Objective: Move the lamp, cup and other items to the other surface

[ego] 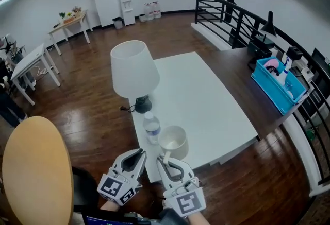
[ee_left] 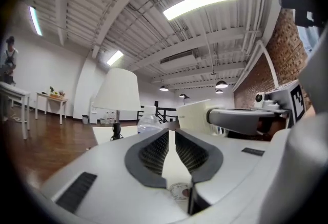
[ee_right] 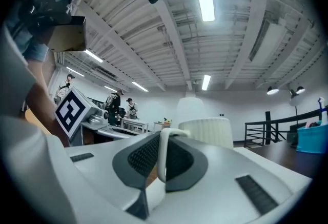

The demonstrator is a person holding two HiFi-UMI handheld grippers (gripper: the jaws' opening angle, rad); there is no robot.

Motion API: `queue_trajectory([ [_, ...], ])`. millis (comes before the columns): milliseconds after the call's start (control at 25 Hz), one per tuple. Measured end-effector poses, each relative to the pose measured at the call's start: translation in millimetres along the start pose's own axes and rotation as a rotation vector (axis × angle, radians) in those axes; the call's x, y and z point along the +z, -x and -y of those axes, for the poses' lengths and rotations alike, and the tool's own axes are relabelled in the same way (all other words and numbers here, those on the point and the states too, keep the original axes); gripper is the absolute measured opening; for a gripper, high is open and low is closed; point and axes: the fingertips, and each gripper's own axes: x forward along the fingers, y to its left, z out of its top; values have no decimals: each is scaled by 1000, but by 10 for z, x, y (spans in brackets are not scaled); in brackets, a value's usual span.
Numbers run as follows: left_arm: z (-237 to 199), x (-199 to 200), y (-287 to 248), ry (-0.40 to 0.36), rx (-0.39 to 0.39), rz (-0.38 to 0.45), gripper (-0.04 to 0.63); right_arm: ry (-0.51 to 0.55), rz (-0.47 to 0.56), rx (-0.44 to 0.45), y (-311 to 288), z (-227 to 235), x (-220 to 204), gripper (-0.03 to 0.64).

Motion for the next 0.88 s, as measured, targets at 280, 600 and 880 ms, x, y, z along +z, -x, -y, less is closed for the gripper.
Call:
queue_trajectory([
  [280, -818, 310, 996, -24, 187, 65, 49, -48, 52, 193, -657, -1068, 344, 12],
  [600, -2038, 403, 2993, -63, 584, 91, 49, -121, 147, 549, -1692, -2868, 619, 13],
  [880, -2577, 159, 4775, -65, 947, 60, 49, -199, 208, 876, -2174, -4672, 638, 14],
])
